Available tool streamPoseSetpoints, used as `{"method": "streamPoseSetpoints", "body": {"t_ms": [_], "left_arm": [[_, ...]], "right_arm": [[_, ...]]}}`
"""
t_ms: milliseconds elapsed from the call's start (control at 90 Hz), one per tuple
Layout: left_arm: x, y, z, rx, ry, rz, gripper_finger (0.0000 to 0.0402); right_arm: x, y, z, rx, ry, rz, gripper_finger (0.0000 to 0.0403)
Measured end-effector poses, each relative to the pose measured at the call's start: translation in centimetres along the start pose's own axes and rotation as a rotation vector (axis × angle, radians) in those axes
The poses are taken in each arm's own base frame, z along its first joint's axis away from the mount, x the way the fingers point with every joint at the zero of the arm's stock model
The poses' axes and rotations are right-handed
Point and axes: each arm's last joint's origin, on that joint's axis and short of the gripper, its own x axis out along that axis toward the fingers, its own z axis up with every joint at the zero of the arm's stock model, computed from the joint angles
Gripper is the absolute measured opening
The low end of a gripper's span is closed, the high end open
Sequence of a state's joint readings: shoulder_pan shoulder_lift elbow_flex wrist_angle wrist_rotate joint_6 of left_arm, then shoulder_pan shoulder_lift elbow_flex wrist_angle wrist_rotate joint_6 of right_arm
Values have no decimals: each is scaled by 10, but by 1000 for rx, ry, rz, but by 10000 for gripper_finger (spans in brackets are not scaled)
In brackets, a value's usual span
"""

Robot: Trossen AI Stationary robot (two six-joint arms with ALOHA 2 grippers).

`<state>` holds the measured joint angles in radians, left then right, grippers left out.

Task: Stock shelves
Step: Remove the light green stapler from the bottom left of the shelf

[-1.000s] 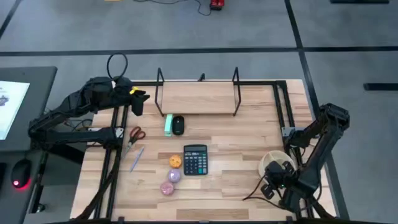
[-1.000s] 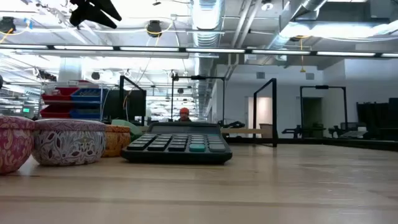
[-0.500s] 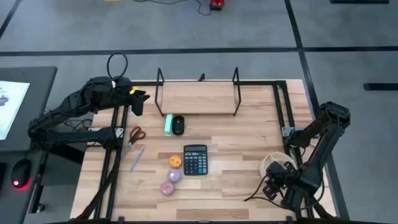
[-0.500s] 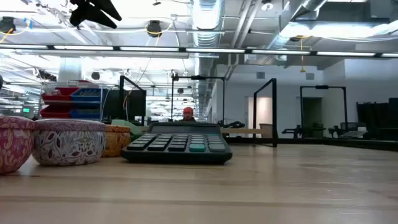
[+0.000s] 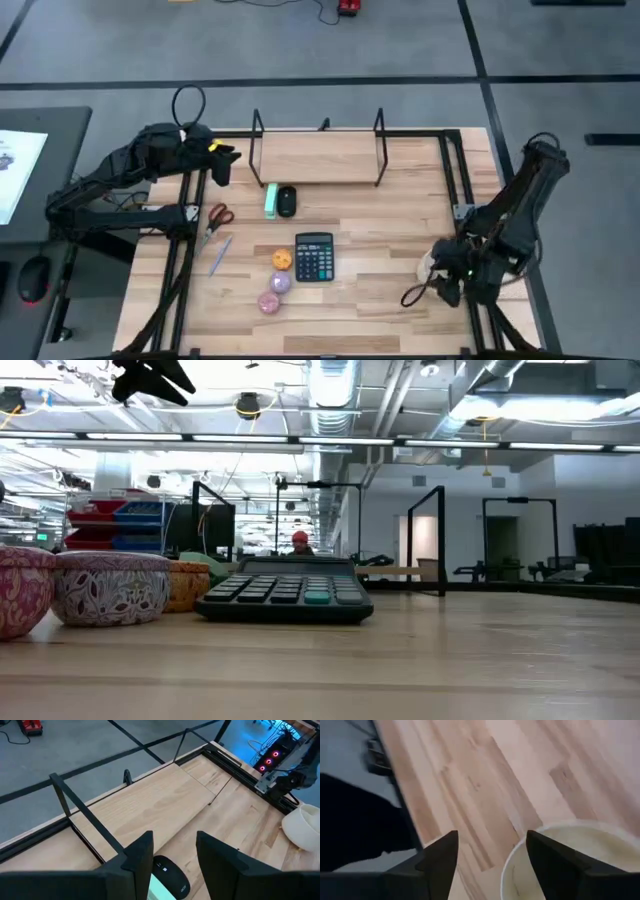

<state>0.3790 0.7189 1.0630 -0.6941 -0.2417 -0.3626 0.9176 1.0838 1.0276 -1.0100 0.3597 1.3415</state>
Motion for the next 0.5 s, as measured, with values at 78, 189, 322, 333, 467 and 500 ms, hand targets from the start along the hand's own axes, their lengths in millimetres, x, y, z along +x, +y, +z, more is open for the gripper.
{"method": "streamPoseSetpoints", "body": {"t_ms": [78,189,322,333,467,500], "left_arm": [[0,0,0,1,2,1,127],[0,0,-1,2,8,3,127],[0,0,-1,2,7,3,127],[0,0,-1,2,7,3,127],[0,0,-1,-22,8,0,127],[0,0,-1,-33,9,-5,127]], "right_arm": [[-11,-3,16,-38,-39,31,223],[-22,-6,44,-107,-84,47,223],[-29,-6,83,-226,-158,23,223],[-30,-6,86,-234,-166,18,223],[-29,-7,127,-289,-262,-52,223],[-29,-7,137,-284,-282,-68,223]]}}
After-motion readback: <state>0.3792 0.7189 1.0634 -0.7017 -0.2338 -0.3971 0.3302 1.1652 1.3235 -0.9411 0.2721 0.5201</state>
